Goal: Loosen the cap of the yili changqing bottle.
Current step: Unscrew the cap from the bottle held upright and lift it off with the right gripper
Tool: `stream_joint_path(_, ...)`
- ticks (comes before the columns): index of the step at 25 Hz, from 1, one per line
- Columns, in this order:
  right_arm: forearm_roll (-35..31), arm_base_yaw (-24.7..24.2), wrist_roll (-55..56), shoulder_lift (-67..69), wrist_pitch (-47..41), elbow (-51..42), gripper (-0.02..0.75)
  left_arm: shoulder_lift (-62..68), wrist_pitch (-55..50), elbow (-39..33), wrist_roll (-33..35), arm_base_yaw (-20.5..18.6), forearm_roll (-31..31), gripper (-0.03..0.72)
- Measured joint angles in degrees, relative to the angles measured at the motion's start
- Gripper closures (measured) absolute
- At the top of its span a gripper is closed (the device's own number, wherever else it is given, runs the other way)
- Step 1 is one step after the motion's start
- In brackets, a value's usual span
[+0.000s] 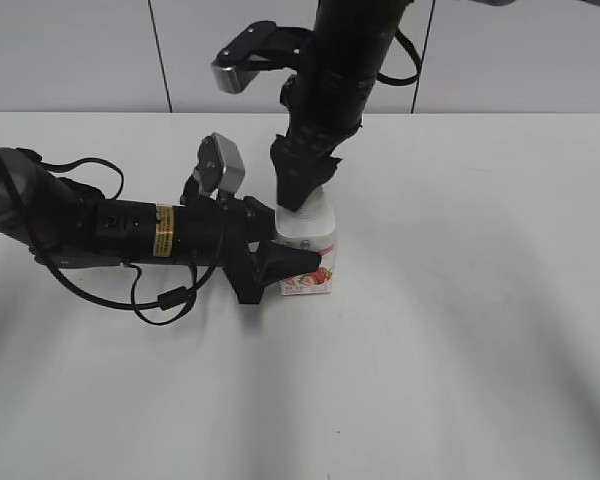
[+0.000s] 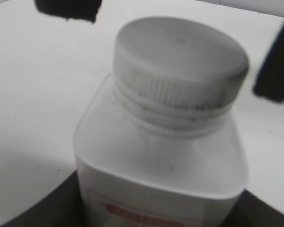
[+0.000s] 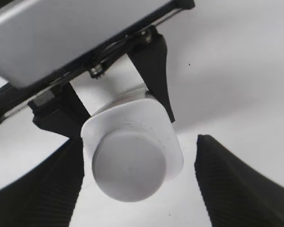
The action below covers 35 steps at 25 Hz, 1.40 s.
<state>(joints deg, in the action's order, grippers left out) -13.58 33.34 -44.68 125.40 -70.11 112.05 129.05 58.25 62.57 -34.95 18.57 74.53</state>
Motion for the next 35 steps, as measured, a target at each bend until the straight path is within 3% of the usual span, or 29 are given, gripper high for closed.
stream_joint_path(17,0.9,0.0,46.9,-0.8,0.0,0.1,0.164,0.0,0.0,0.0,-0.1,0.0,-0.2,0.294)
stream_joint_path(23,0.7,0.0,54.4,-0.8,0.0,0.1,0.164,0.0,-0.2,0.0,-0.1,0.0,-0.3,0.294)
stream_joint_path(35,-0.1,0.0,58.5,-0.8,0.0,0.1,0.164,0.0,-0.2,0.0,-0.1,0.0,-0.6,0.294)
